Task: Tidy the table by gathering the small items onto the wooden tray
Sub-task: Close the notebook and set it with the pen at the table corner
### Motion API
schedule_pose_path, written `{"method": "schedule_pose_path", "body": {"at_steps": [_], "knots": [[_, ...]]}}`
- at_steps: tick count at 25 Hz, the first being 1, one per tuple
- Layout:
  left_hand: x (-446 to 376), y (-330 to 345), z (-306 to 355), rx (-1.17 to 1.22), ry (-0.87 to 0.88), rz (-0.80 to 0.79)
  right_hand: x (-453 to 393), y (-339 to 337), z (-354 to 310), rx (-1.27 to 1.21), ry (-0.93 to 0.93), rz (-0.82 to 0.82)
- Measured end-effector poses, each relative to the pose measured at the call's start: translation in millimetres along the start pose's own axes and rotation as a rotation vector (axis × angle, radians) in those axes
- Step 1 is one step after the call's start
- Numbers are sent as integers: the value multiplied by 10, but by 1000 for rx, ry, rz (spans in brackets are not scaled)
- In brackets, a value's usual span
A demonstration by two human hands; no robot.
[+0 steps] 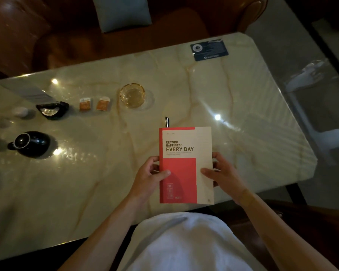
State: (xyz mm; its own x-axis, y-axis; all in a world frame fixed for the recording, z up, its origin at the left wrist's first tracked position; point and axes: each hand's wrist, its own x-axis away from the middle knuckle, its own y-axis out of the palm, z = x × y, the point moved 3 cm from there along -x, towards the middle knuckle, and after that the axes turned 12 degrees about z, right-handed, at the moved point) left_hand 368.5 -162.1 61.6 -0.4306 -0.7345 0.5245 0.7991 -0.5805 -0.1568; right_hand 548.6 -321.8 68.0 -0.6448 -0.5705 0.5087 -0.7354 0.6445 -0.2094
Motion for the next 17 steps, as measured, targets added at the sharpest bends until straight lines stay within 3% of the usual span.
{"method": "schedule_pose_path", "body": {"at_steps": [9, 17], "knots": [[-106, 26, 86, -10, 53, -74, -50, -23, -4, -2, -9, 53], [-222, 539, 217, -18, 33, -2, -481, -497, -88, 29, -10, -11]]}}
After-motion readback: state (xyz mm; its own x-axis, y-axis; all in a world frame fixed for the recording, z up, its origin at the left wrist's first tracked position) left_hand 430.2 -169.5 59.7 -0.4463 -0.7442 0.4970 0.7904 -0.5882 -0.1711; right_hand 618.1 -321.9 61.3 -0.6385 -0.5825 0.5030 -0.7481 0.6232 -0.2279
